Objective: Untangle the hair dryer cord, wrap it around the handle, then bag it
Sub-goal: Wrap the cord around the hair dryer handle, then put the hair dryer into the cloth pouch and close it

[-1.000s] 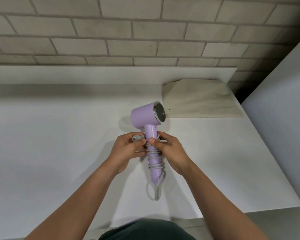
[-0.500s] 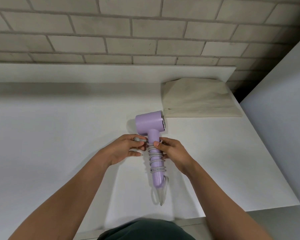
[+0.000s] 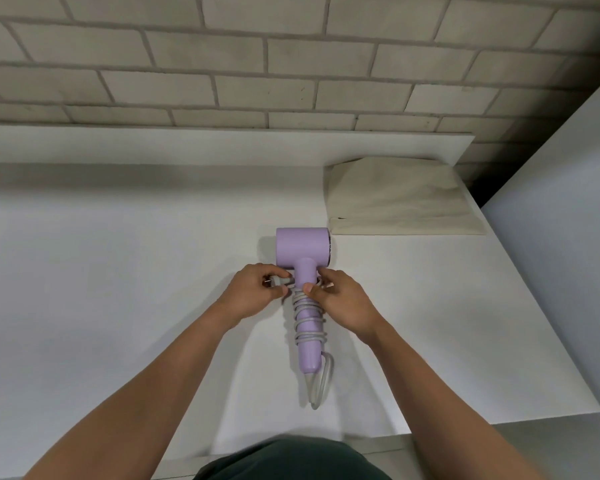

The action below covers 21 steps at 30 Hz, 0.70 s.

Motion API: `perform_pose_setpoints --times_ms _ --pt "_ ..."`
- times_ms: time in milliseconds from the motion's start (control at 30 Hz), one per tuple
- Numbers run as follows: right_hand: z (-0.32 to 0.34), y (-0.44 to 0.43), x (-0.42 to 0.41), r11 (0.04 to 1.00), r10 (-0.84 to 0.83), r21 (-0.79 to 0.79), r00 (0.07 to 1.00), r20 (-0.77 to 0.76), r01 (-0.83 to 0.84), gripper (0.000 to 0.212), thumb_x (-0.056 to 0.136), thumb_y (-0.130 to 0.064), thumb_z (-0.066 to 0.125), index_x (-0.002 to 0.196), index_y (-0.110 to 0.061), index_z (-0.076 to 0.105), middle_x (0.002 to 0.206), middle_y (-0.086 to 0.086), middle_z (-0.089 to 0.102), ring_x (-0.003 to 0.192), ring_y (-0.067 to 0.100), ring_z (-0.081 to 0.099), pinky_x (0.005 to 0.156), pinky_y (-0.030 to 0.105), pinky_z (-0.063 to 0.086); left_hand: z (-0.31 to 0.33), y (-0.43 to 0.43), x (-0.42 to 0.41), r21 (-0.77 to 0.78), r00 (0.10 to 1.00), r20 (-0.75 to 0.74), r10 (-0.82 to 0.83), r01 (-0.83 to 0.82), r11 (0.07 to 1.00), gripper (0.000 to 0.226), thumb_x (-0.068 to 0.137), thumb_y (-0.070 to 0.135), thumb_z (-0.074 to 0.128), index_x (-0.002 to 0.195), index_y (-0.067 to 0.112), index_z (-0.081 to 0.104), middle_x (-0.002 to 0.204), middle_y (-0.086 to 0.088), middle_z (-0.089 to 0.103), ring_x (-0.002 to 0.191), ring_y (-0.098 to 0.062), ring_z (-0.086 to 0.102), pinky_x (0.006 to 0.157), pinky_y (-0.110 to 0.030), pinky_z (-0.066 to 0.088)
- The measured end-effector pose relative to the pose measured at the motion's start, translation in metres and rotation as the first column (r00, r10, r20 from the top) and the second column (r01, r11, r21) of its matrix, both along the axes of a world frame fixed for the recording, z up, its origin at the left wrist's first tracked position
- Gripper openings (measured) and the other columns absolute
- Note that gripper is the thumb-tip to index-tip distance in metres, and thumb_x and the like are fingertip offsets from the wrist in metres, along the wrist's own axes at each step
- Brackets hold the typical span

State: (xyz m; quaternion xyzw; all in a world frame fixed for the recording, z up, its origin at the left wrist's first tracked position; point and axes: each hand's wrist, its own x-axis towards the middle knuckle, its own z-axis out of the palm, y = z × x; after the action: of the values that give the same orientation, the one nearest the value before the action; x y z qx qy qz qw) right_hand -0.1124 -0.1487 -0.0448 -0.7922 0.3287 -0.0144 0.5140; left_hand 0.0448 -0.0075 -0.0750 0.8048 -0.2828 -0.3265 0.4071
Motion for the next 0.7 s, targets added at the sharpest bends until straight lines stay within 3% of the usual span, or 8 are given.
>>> perform_pose_setpoints --times_ms 133,267,333,400,467,533,600,700 --pt "0.001 0.009 -0.005 0.994 -0.093 -0.048 0.995 0.021 0.094 0.044 0.093 -0.044 0.072 0.131 -0.025 0.065 0.107 -0.004 0.072 0.104 0.015 0.067 0.095 0.033 0.054 0.0 0.0 -0.006 0.005 0.977 0.211 0.039 -0.041 0.999 0.028 0.077 0.023 0.089 0.1 0.022 0.074 0.096 0.007 0.073 0.083 -0.014 0.066 0.07 -0.006 0.043" --pt "-0.003 0.012 -0.01 0.993 -0.115 0.011 0.991 0.064 0.114 0.036 0.093 -0.046 0.071 0.126 -0.031 0.068 0.103 -0.009 0.074 0.102 0.011 0.069 0.094 0.033 0.057 -0.005 0.006 -0.009 0.005 0.917 0.397 0.029 -0.034 0.999 0.034 0.075 0.029 0.091 0.106 0.021 0.078 0.096 -0.001 0.065 0.085 -0.017 0.062 0.079 -0.026 0.05" --pt "-0.005 0.01 -0.015 0.992 -0.119 0.039 0.989 0.088 0.116 0.03 0.094 -0.048 0.071 0.117 -0.03 0.069 0.102 -0.007 0.074 0.097 0.01 0.07 0.087 0.022 0.057 -0.006 0.009 -0.009 0.007 0.918 0.395 0.037 -0.043 0.999 0.041 0.076 0.03 0.09 0.113 0.021 0.076 0.099 -0.002 0.06 0.084 -0.014 0.06 0.077 -0.021 0.045" --pt "-0.004 0.001 -0.024 0.986 -0.149 0.094 0.985 0.088 0.14 0.043 0.094 -0.05 0.069 0.129 -0.024 0.066 0.115 -0.011 0.072 0.1 0.005 0.07 0.089 0.015 0.053 -0.004 0.014 -0.006 0.035 0.94 0.341 0.009 -0.022 0.999 0.049 0.074 0.031 0.091 0.118 0.022 0.072 0.099 0.0 0.061 0.08 -0.009 0.059 0.074 -0.015 0.045" --pt "0.001 -0.016 -0.035 0.974 -0.205 0.115 0.973 0.106 0.193 0.056 0.094 -0.051 0.07 0.141 -0.024 0.06 0.132 -0.015 0.067 0.109 0.003 0.068 0.102 0.028 0.054 0.004 0.02 -0.002 0.055 0.954 0.298 0.002 -0.019 0.998 0.044 0.075 0.028 0.09 0.114 0.028 0.07 0.097 0.003 0.062 0.079 -0.004 0.061 0.08 -0.022 0.053" --pt "0.007 -0.043 -0.048 0.967 -0.254 0.067 0.958 0.134 0.247 0.049 0.094 -0.047 0.071 0.138 -0.026 0.063 0.128 -0.016 0.069 0.107 0.002 0.069 0.101 0.035 0.055 0.02 0.019 0.004 0.065 0.943 0.326 0.061 -0.087 0.994 0.032 0.081 0.021 0.084 0.106 0.034 0.068 0.097 0.003 0.065 0.077 -0.004 0.063 0.082 -0.027 0.053" --pt "0.017 -0.073 -0.062 0.95 -0.301 -0.035 0.943 0.141 0.309 0.039 0.096 -0.041 0.07 0.133 -0.026 0.066 0.124 -0.013 0.07 0.105 0.004 0.069 0.097 0.031 0.056 0.041 0.007 0.008 0.0 0.906 0.4 0.138 -0.151 0.989 0.028 0.084 0.013 0.077 0.102 0.032 0.069 0.096 0.002 0.066 0.074 -0.003 0.062 0.077 -0.025 0.049" --pt "0.027 -0.125 -0.076 0.883 -0.339 -0.294 0.93 0.14 0.366 0.033 0.102 -0.033 0.062 0.131 -0.019 0.068 0.127 -0.006 0.069 0.111 0.011 0.065 0.097 0.026 0.05 0.074 -0.038 0.003 -0.175 0.858 0.491 0.151 -0.073 0.982 0.025 0.084 0.007 0.072 0.102 0.025 0.073 0.092 0.002 0.064 0.073 -0.006 0.061 0.074 -0.019 0.045"
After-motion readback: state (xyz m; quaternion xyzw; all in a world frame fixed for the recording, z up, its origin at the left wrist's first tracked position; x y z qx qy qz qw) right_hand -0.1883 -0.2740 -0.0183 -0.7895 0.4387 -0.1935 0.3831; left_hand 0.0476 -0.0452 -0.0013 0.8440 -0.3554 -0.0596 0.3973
